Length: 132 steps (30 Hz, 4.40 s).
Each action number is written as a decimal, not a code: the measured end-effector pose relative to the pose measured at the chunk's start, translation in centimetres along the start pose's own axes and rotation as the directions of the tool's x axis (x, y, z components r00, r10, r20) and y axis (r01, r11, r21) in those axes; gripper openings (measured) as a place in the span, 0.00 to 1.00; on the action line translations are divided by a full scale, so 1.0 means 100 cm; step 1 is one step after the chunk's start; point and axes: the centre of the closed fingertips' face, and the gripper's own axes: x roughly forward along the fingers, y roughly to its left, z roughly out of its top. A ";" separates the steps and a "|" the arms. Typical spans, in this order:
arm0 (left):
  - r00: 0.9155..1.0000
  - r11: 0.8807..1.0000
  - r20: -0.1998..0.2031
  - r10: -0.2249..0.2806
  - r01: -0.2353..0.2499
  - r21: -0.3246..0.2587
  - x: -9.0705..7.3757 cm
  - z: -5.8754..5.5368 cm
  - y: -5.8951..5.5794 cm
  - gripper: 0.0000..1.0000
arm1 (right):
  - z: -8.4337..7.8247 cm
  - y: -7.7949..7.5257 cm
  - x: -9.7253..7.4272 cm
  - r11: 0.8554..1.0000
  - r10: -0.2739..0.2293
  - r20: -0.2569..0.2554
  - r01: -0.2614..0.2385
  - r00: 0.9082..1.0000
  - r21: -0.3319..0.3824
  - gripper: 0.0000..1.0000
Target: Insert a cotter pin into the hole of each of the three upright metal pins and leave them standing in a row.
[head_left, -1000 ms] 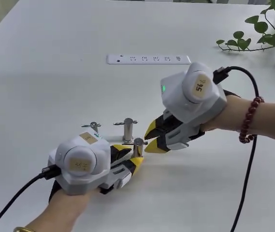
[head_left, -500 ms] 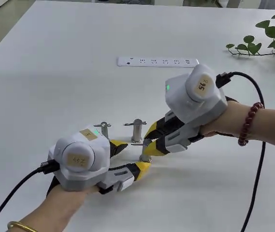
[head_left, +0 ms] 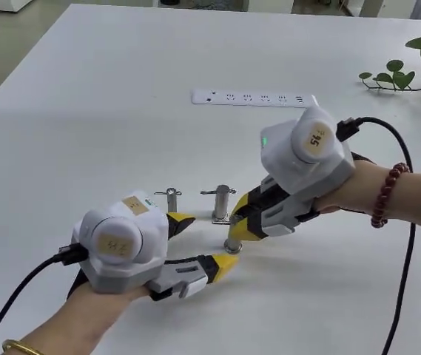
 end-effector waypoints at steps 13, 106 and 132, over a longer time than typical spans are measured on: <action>1.000 1.000 0.014 -0.003 0.003 0.014 -0.019 0.006 0.000 0.63 | -0.001 0.000 0.000 1.000 0.018 -0.002 -0.018 1.000 -0.011 0.08; 0.978 0.978 0.057 0.202 -0.199 -0.058 -0.064 0.023 0.039 0.90 | -0.018 -0.041 -0.049 0.931 -0.254 0.101 0.215 0.962 0.295 0.45; 0.960 0.953 0.010 0.281 -0.278 -0.117 -0.079 0.022 0.050 0.97 | -0.031 -0.006 -0.065 0.725 -0.546 0.139 0.383 0.826 0.573 0.78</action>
